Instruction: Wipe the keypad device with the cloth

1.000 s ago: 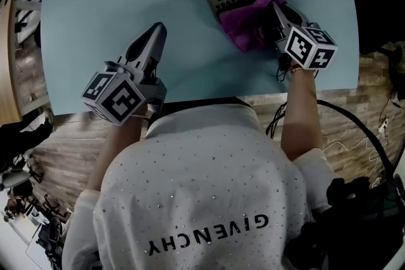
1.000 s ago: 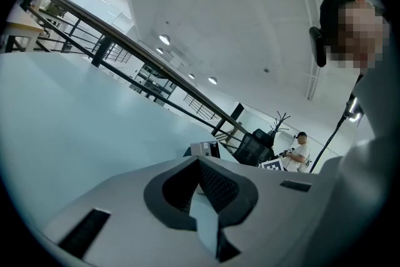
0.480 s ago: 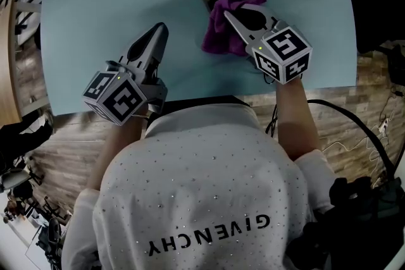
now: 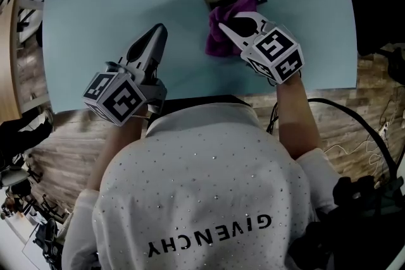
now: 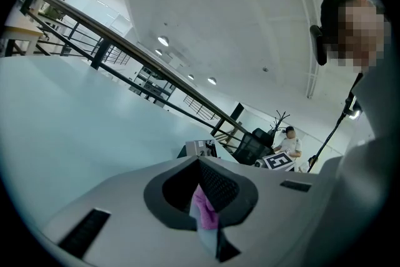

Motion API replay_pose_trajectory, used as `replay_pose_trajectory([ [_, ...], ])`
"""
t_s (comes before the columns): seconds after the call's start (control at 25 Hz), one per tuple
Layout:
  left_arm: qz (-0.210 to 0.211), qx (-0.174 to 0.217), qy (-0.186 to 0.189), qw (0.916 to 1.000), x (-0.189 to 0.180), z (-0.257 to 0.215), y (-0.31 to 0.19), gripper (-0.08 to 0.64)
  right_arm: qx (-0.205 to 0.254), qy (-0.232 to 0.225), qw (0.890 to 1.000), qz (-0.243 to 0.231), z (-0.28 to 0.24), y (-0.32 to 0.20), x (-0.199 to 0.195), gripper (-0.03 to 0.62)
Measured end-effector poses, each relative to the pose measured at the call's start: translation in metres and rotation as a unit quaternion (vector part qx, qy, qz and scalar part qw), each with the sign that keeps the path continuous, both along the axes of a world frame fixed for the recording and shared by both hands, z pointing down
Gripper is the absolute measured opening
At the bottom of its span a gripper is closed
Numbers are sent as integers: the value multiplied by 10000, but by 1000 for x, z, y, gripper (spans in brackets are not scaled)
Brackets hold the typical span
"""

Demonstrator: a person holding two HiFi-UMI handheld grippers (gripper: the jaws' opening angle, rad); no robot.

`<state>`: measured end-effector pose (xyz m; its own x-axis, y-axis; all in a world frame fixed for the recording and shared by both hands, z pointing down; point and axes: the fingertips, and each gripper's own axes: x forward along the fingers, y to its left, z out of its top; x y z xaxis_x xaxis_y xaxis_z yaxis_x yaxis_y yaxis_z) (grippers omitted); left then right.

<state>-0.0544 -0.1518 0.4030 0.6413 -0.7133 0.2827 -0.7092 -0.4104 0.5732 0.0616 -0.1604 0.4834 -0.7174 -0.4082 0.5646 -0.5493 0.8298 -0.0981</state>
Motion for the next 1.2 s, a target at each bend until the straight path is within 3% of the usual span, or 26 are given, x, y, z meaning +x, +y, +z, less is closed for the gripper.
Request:
replay_pose_trajectory([
  [0.36,-25,-3,-10,10000,-2,0,-1,0,-57,247,9969,744,7,-27,55,31],
  [0.72,-1,-22,-23,10000,3,5,-2,0,-34,38,9897,1428,9,-40,86,31],
  [0.88,-7,-122,-69,9999,5,6,1,0,-170,-124,9830,1823,12,-45,101,34],
  [1.2,-226,-272,-152,9993,-9,22,5,0,-366,-178,9595,2789,17,-58,139,34],
])
